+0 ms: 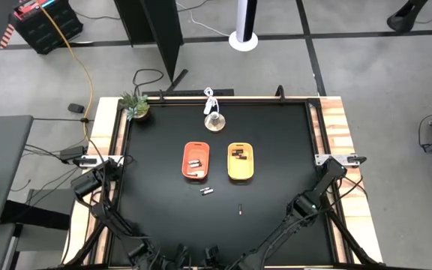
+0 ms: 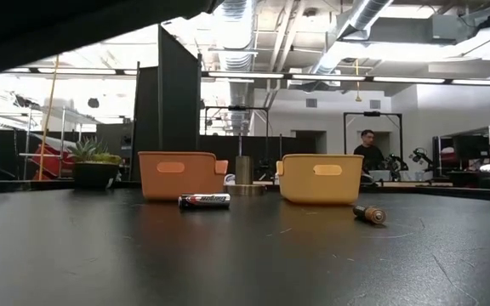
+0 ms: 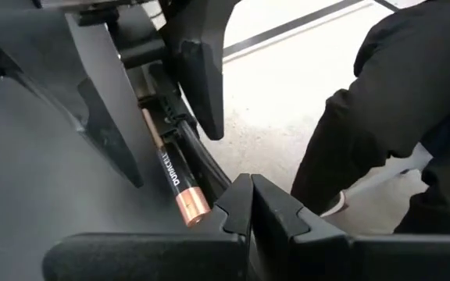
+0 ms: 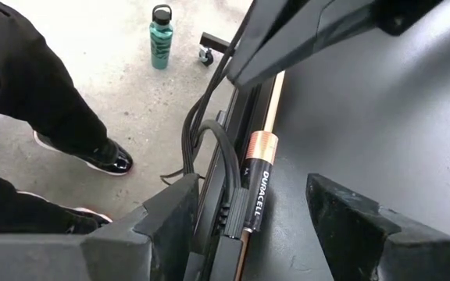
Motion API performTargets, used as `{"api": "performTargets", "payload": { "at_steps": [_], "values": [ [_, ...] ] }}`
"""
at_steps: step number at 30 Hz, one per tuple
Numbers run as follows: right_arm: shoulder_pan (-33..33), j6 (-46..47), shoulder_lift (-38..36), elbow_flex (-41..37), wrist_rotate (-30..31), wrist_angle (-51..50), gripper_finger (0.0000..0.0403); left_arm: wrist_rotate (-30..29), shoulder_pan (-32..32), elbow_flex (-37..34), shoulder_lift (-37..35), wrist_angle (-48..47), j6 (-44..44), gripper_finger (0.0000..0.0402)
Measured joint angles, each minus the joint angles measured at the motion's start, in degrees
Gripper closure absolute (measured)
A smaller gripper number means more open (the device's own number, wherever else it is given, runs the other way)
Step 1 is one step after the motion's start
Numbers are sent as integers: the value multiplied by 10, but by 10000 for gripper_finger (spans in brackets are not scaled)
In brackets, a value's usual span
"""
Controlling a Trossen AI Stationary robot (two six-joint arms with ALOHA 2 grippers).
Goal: Sort batteries
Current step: Put the black battery into the yellow bin
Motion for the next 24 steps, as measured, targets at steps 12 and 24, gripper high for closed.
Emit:
{"api": "performTargets", "payload": {
  "at_steps": [12, 24],
  "values": [
    [0, 0, 0, 0, 1, 0, 147, 14, 6, 0, 18, 17, -12, 398],
    [0, -12, -6, -1, 11, 4, 147, 15, 10, 0, 18, 19, -13, 398]
  ]
}}
